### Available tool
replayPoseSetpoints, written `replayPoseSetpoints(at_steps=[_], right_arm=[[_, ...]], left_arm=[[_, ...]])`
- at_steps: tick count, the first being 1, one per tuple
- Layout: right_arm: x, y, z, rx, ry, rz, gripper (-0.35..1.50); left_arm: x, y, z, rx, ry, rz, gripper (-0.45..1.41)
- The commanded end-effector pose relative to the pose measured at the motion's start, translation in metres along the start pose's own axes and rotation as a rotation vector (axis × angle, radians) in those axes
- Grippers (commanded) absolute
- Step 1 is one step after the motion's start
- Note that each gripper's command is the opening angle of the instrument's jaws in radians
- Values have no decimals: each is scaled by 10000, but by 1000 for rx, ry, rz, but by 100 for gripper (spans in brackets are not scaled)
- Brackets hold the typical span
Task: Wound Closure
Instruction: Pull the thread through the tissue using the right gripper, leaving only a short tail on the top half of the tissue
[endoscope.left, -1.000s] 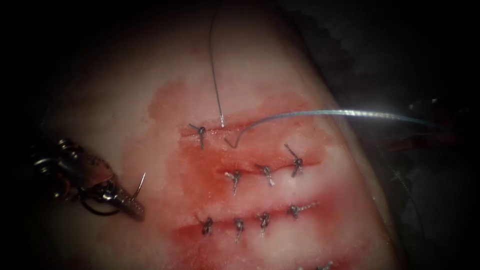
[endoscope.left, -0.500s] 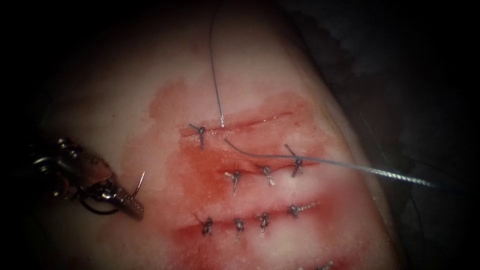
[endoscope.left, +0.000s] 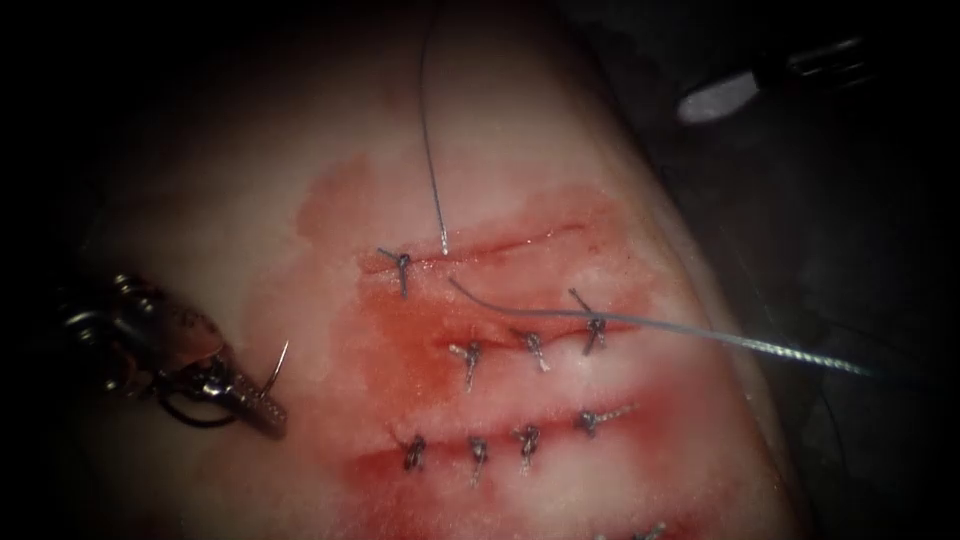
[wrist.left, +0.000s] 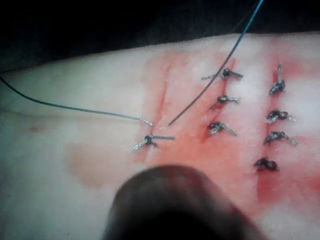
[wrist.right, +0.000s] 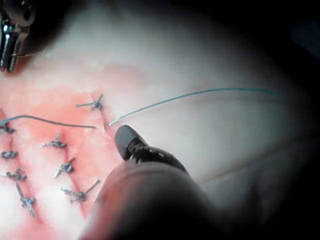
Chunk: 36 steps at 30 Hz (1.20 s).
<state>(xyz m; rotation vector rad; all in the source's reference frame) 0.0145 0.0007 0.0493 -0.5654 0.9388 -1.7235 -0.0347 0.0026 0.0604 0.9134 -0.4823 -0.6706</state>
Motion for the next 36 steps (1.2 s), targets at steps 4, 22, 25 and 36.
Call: replayPoseSetpoints(at_steps=[4, 22, 25, 36], right_arm=[[3, 31, 68, -112, 126, 125, 84], [-13, 9, 168, -5, 576, 307, 79], [-11, 8, 181, 1, 581, 305, 69], [10, 0, 208, 30, 626, 221, -7]], left_arm=[[-22, 7, -4, -22, -37, -7, 15], [-84, 4, -34, -120, -98, 305, 118], [-87, 3, -39, -137, -112, 281, 113], [-88, 10, -45, -171, -138, 230, 113]])
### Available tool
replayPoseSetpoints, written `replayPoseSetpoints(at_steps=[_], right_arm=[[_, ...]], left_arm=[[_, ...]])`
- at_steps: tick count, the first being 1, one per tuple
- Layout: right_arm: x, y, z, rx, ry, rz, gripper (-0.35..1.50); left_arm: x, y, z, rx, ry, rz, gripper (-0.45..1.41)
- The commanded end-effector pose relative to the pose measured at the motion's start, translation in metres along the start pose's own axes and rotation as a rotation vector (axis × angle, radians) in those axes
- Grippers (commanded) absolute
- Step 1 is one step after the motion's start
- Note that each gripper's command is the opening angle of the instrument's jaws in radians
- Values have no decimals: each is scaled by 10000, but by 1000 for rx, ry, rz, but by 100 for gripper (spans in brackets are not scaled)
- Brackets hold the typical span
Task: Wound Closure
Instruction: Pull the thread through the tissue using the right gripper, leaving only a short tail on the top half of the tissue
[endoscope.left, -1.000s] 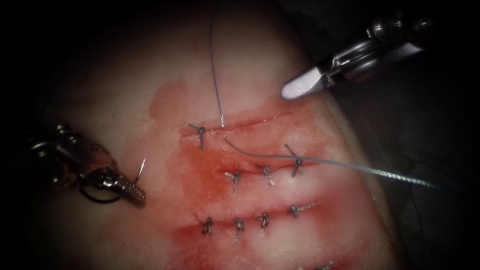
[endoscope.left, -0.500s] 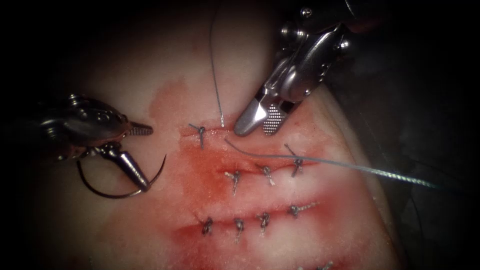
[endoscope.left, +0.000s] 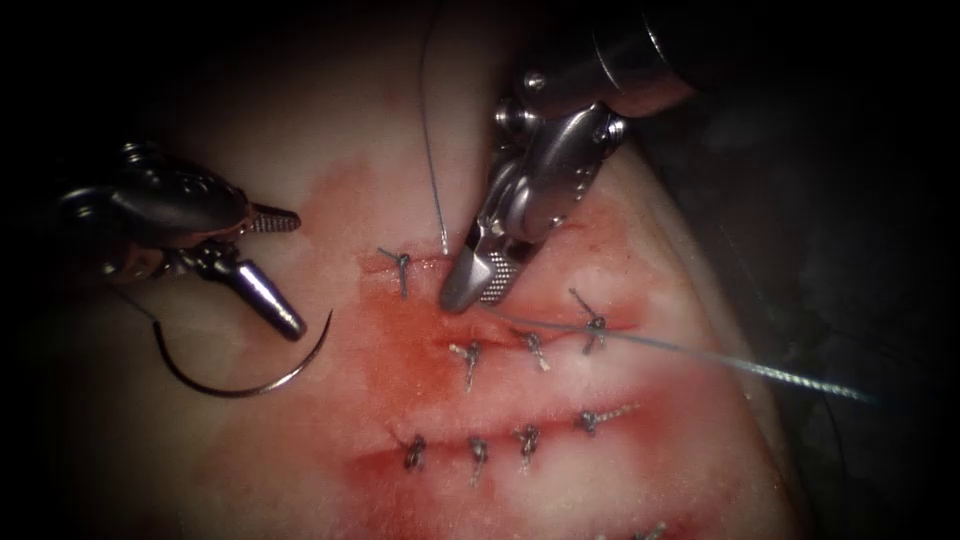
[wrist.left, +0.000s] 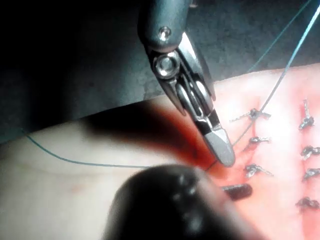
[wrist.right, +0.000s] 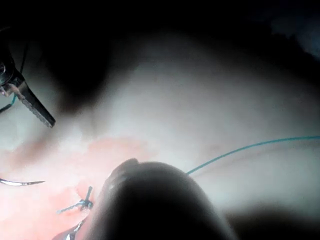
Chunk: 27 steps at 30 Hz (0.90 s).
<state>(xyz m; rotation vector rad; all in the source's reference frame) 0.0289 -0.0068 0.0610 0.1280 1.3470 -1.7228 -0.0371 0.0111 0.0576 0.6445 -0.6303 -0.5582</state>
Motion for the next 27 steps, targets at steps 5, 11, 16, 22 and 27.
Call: replayPoseSetpoints(at_steps=[5, 11, 16, 22, 27], right_arm=[[-6, 5, 4, 13, -19, -42, -35], [26, 0, -6, 7, -63, -53, -35], [78, -20, 1, -4, -138, -52, -35], [163, -54, 18, -55, -190, -44, -35], [213, -74, 9, -63, -241, -11, -35]], left_arm=[[-6, 5, 4, -9, -4, -9, 113], [-5, 6, 5, -13, -5, -16, 110], [-12, 10, -2, -16, -8, -24, 91], [-13, 18, -10, -42, -19, -42, 89], [-14, 17, -9, -59, -26, -62, 89]])
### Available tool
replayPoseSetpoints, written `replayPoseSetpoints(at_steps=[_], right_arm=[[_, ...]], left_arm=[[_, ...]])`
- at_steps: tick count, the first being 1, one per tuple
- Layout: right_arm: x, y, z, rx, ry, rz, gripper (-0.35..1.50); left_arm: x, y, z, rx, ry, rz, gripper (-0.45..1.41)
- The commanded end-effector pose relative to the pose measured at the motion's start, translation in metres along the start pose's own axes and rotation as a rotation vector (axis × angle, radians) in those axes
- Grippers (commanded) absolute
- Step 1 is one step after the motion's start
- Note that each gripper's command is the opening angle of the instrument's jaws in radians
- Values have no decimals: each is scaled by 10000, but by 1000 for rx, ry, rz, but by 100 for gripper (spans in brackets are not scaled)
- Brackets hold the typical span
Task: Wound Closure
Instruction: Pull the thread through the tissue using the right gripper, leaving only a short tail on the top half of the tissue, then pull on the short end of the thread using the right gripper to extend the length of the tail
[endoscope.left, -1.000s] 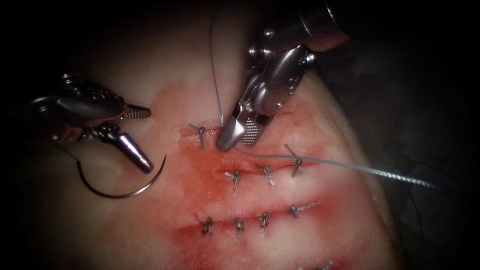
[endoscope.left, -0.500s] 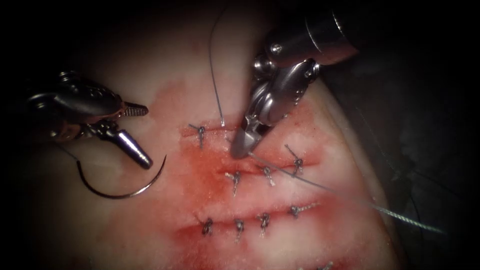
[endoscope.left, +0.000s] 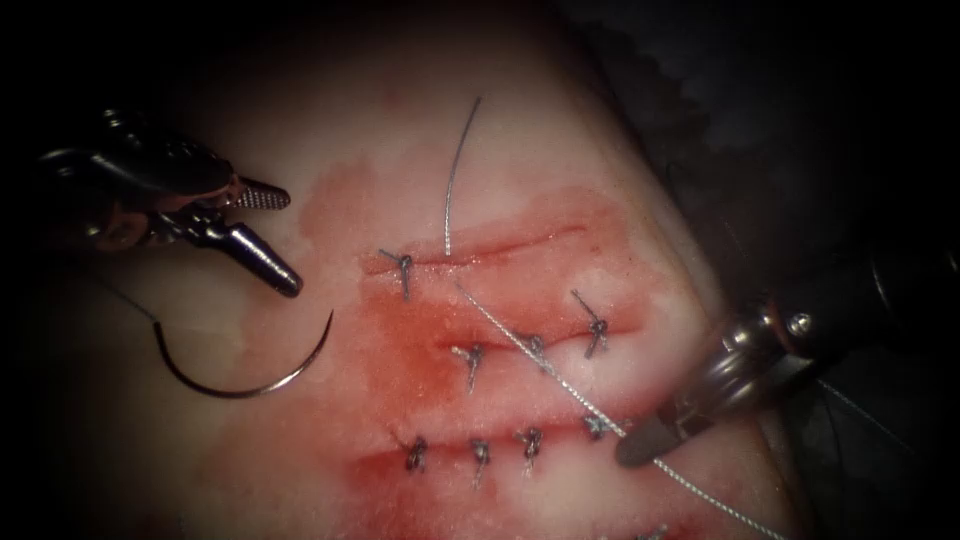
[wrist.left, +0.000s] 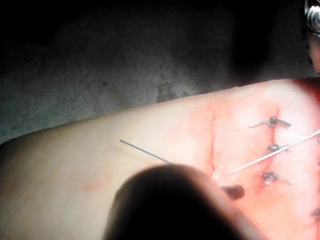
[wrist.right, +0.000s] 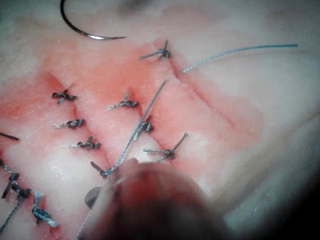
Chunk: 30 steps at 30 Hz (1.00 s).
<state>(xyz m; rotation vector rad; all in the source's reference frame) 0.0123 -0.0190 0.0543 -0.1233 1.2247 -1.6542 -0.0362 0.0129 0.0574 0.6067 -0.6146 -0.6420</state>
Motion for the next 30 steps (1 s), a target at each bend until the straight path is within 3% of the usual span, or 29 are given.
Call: replayPoseSetpoints(at_steps=[1, 6, 9, 11, 12, 13, 14, 15, 16, 17, 18, 25, 27, 29, 30], right_arm=[[16, -6, 2, -4, -28, 16, -35], [44, -25, -10, 2, -80, 48, -35], [40, -25, -11, 1, -111, 84, -35], [32, -18, -8, 4, -136, 18, -35], [23, -11, -6, 2, -151, -89, 29], [16, -5, -6, -27, -176, -161, 79], [10, 1, -8, -72, -221, -211, 104], [3, 8, -15, -168, -275, -236, 74], [-2, 14, -19, -205, -306, -270, 91], [-6, 20, -23, -219, -344, -349, 126], [-11, 28, -29, -215, -383, -420, 133], [-54, 86, -100, -104, -540, -498, 135], [-71, 97, -113, -62, -586, -467, 123], [-90, 103, -118, -44, -633, -420, 93], [-97, 103, -117, -39, -653, -410, 89]], left_arm=[[-8, 4, 5, -4, -4, 0, 89], [-8, 3, 4, -11, -6, -12, 89], [-8, 3, 4, -11, -6, -16, 86], [-8, 3, 4, -11, -5, -18, 86], [-8, 3, 4, -11, -5, -19, 86], [-8, 3, 4, -10, -8, -20, 84], [-8, 3, 4, -10, -8, -21, 83], [-8, 2, 3, -8, -7, -22, 81], [-8, 2, 3, -9, -7, -22, 81], [-8, 1, 3, -10, -7, -23, 81], [-8, 2, 3, -10, -8, -24, 81], [-10, 1, 3, -9, -16, -30, 81], [-11, 2, 3, 0, -32, -34, 76], [-10, 2, 2, 6, -45, -31, 74], [-10, 2, 2, 8, -50, -45, 74]])
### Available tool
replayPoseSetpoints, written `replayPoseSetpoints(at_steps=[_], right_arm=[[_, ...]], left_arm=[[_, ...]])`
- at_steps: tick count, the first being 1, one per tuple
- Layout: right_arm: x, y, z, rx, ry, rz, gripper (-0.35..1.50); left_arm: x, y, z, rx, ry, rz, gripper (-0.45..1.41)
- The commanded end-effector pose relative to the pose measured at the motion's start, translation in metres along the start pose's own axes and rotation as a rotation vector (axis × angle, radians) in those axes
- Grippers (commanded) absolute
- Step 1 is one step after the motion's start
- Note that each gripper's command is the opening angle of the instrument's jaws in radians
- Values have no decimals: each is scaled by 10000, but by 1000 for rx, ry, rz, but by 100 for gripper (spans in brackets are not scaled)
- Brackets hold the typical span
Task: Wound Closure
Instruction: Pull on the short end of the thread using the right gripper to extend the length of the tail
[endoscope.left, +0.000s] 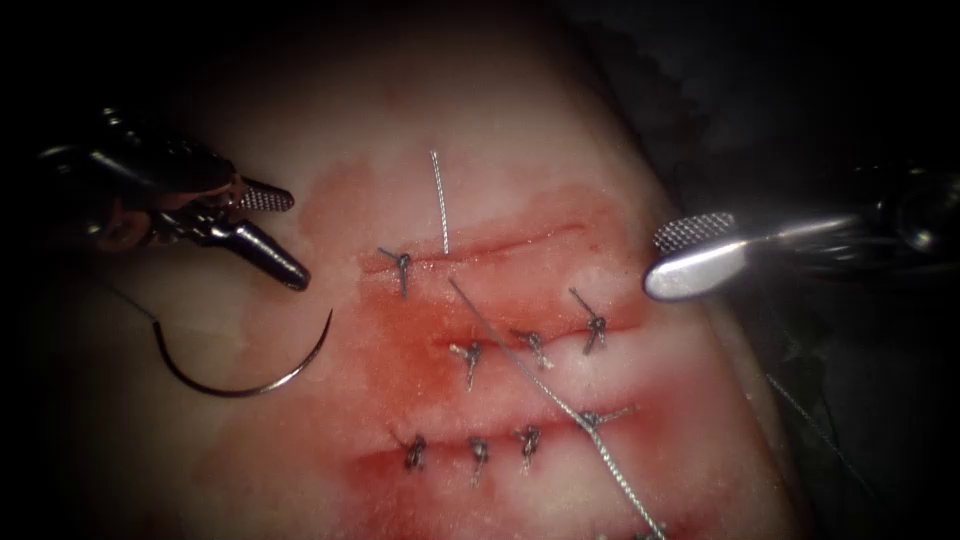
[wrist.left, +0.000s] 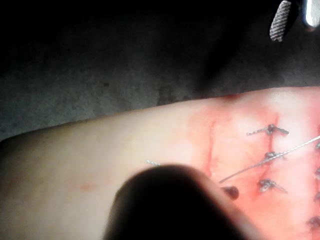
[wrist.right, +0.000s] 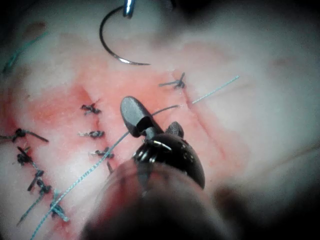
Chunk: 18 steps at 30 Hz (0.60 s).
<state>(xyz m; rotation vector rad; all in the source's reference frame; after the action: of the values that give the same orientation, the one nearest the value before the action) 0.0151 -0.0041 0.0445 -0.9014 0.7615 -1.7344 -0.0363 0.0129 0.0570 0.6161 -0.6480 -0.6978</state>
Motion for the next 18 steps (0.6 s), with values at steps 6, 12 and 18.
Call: replayPoseSetpoints(at_steps=[6, 12, 18], right_arm=[[-16, -32, 78, 54, -59, -93, 86], [2, -73, 152, 9, -46, -140, 61], [12, -100, 201, -19, -37, -165, 57]], left_arm=[[-9, 6, 3, 11, -28, -11, 83], [-12, 7, 2, 23, -60, -24, 86], [-12, 7, 3, 17, -63, -29, 86]])
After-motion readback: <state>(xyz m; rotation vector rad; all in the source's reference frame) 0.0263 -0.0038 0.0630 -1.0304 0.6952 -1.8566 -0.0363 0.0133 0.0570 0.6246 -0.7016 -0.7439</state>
